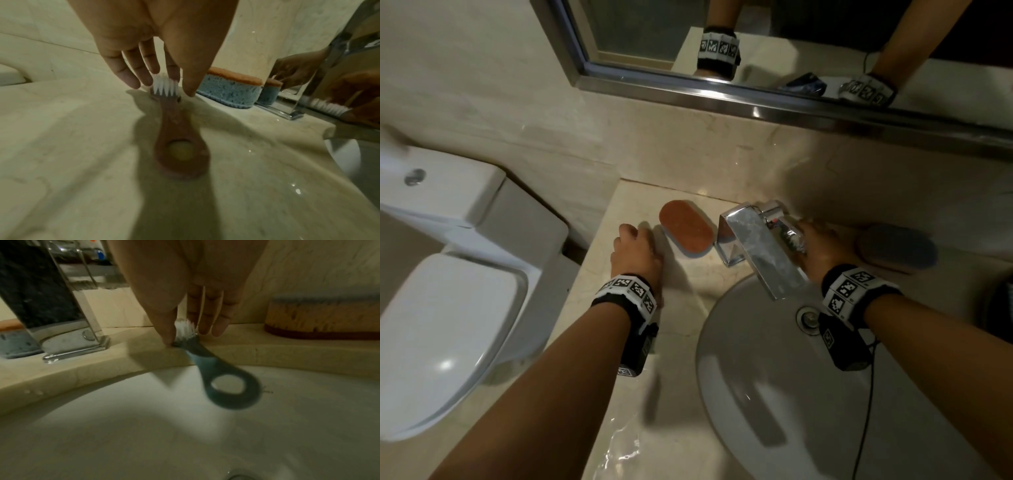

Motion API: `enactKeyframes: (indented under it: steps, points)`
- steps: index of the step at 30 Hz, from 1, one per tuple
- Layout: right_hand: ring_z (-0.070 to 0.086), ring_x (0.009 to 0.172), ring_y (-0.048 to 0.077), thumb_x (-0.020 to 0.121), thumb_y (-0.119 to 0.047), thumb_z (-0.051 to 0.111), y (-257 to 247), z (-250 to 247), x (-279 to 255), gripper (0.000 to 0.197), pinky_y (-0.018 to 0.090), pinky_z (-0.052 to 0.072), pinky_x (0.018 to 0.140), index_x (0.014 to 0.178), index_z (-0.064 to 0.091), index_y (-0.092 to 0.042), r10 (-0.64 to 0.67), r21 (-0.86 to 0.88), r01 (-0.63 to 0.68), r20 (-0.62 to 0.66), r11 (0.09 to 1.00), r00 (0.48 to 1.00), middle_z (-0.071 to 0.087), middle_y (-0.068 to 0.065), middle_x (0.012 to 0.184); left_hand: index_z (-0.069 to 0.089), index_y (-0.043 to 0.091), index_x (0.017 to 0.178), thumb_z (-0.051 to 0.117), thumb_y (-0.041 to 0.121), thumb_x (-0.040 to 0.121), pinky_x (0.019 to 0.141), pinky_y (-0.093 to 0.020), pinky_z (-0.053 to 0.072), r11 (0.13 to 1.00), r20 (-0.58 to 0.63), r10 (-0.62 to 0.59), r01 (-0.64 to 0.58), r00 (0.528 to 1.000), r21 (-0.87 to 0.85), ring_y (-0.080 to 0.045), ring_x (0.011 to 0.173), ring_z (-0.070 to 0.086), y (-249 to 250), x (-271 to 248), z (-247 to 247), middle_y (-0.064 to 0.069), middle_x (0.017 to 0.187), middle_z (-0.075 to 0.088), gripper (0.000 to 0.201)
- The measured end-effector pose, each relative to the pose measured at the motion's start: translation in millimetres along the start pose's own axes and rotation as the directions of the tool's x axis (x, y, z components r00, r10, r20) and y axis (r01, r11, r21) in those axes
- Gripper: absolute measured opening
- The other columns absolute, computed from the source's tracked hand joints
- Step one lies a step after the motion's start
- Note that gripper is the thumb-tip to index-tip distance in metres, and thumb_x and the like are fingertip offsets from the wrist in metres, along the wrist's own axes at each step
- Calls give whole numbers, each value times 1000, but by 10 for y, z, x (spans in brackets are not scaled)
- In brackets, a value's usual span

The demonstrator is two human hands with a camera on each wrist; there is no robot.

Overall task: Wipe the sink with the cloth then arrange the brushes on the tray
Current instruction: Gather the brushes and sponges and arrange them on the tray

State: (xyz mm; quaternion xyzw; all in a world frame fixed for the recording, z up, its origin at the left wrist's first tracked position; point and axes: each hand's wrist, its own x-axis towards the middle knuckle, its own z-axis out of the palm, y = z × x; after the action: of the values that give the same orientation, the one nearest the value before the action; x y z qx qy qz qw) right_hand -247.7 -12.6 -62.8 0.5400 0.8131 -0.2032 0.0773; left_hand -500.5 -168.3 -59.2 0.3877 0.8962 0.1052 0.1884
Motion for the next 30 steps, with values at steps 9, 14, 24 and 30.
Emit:
enactKeyframes:
  steps: [9,14,24,30]
  points:
    - [48,118,38,97,-24,45,-27,20,-32,36,42,38,100,131,44,-11,25,2,-25,-75,1000,997,47,18,133,44,9,115,50,9,89,91,-41,42,990,-9,-56,55,998,-131,-38,109,48,-33,44,39,-13,126,34,27]
    - [48,119,39,95,-21,47,16,94,59,42,45,39,100,136,37,-20,27,28,-25,-92,999,995,45,17,136,30,25,133,66,9,78,91,-49,46,982,70,-89,99,994,-159,-43,114,44,-61,-1,-17,-15,127,33,68]
    - [57,106,38,89,-23,50,53,236,271,27,43,47,91,114,58,-14,93,1,-93,-84,996,992,58,16,120,44,17,128,57,20,86,81,-43,44,994,95,-69,61,993,90,-37,114,43,-113,-166,11,-15,124,40,44]
    - [52,113,40,93,-22,47,81,231,220,34,46,42,96,122,50,-5,134,9,-134,-99,991,986,53,22,125,48,14,124,57,17,86,88,-44,44,1000,81,-26,25,996,17,-39,108,49,-163,-225,59,-17,122,42,39]
